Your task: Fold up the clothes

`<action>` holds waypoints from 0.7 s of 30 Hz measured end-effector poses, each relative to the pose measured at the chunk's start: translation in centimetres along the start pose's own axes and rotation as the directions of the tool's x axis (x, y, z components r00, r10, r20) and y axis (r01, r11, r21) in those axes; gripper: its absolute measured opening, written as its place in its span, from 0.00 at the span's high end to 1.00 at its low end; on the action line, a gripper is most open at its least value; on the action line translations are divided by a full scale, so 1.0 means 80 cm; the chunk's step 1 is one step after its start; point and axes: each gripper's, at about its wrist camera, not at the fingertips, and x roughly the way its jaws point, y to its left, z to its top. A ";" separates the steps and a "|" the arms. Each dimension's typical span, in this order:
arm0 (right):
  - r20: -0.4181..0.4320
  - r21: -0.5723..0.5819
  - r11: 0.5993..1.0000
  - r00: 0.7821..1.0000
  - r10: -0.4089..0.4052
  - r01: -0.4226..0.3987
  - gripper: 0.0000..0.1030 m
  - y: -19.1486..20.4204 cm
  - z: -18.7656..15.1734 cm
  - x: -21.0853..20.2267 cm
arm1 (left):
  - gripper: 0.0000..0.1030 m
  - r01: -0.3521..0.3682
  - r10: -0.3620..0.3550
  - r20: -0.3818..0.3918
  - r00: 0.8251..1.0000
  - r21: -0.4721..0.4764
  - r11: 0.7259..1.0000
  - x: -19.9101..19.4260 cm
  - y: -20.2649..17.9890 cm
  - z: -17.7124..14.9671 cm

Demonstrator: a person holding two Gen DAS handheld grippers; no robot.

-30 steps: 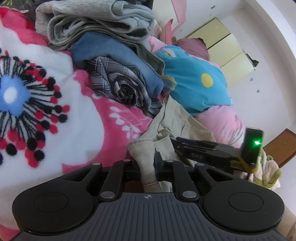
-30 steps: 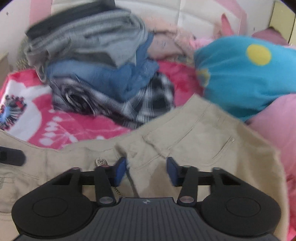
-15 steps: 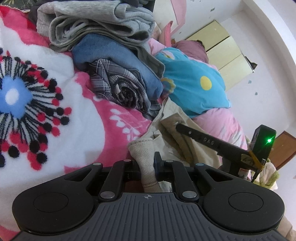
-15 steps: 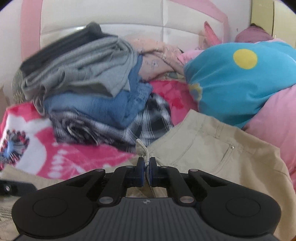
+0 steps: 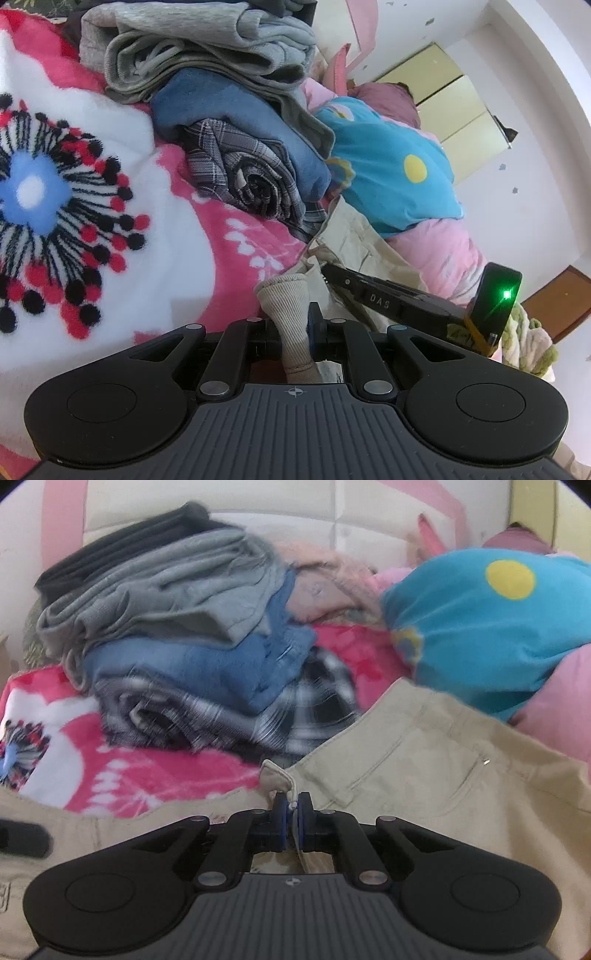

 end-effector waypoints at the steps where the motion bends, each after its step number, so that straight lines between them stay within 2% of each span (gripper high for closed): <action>1: -0.007 -0.011 1.000 1.000 -0.001 0.001 0.94 0.003 -0.001 0.000 | 0.90 0.000 0.000 0.002 1.000 -0.003 1.000 -0.001 0.000 0.000; 2: -0.006 -0.024 1.000 1.000 -0.011 0.011 0.91 0.005 -0.001 -0.001 | 0.90 -0.002 0.002 0.003 1.000 -0.006 1.000 -0.001 0.001 0.000; 4: -0.008 -0.017 0.999 1.000 -0.030 0.029 0.75 0.004 -0.001 -0.010 | 0.90 -0.008 0.008 0.002 1.000 -0.017 1.000 -0.001 0.002 0.001; 5: 0.007 0.026 0.999 0.999 -0.031 0.031 0.60 -0.004 -0.006 -0.029 | 0.90 -0.011 0.011 0.001 1.000 -0.023 1.000 -0.001 0.002 0.001; 6: 0.022 0.068 0.997 0.999 -0.033 0.031 0.56 -0.012 -0.010 -0.048 | 0.90 -0.014 0.014 0.000 1.000 -0.028 0.999 -0.001 0.003 0.002; 10: 0.079 0.237 0.971 0.996 -0.047 0.027 0.52 -0.045 -0.027 -0.123 | 0.89 -0.044 0.043 -0.013 0.999 -0.103 0.994 -0.002 0.015 0.005; 12: 0.107 0.318 0.948 0.993 -0.057 0.021 0.45 -0.061 -0.036 -0.161 | 0.88 -0.058 0.058 0.002 0.998 -0.102 0.993 -0.005 0.015 0.004; 13: 0.120 0.358 0.933 0.991 -0.064 0.016 0.44 -0.069 -0.040 -0.180 | 0.88 -0.067 0.069 0.013 0.998 -0.089 0.994 -0.007 0.012 0.003; 14: 0.134 0.405 0.914 0.988 -0.076 0.015 0.44 -0.078 -0.049 -0.204 | 0.86 -0.077 0.079 0.025 0.997 -0.076 0.994 -0.008 0.008 0.002; 17: 0.155 0.574 0.817 0.974 -0.164 0.046 0.44 -0.105 -0.112 -0.294 | 0.83 -0.112 0.116 0.073 0.991 -0.060 0.992 -0.016 0.003 0.000; 19: 0.122 0.666 0.740 0.963 -0.239 0.099 0.43 -0.120 -0.163 -0.347 | 0.79 -0.168 0.175 0.146 0.974 -0.058 0.984 -0.027 -0.001 -0.002; 21: 0.076 0.753 0.642 0.950 -0.302 0.144 0.43 -0.131 -0.217 -0.395 | 0.73 -0.212 0.221 0.216 0.951 -0.062 0.975 -0.037 -0.006 -0.001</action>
